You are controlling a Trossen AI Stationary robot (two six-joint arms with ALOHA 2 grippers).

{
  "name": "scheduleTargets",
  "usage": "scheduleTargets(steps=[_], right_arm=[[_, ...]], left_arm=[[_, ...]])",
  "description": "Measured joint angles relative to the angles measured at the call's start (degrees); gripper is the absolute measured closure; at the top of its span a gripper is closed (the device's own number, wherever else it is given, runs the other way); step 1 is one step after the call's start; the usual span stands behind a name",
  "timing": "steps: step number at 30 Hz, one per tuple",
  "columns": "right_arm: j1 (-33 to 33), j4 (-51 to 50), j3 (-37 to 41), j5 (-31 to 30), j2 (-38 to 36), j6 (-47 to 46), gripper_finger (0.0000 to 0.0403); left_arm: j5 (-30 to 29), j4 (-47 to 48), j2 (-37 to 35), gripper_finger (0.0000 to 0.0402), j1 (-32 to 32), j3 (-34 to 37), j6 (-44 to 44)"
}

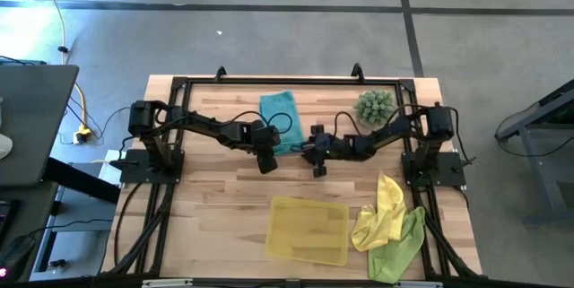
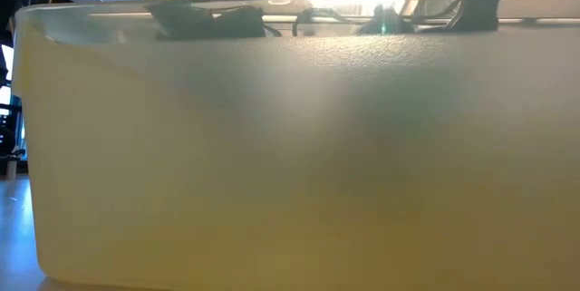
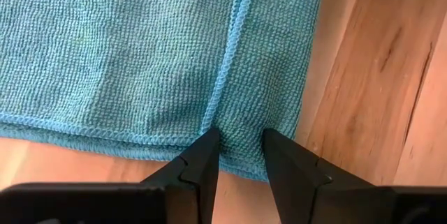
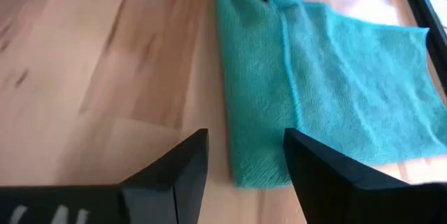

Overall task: Roll microfiber towels into tight, uniform cylinder then place into a basket
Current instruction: Roll the blue towel

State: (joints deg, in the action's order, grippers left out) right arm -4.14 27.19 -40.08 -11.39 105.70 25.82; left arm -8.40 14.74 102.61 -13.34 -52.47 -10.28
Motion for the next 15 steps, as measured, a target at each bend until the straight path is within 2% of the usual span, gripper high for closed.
scheduleTargets(steps=[10, 15], right_arm=[[-2.20, -0.83, -0.05, 1.39, 0.12, -0.93, 0.0223], [-2.26, -1.07, -0.09, 1.39, 0.39, -2.88, 0.0253]], left_arm=[[0.20, -0.02, 0.04, 0.0298, 0.01, 0.00, 0.00], [0.24, -0.04, 0.04, 0.0298, 0.00, 0.02, 0.32]])
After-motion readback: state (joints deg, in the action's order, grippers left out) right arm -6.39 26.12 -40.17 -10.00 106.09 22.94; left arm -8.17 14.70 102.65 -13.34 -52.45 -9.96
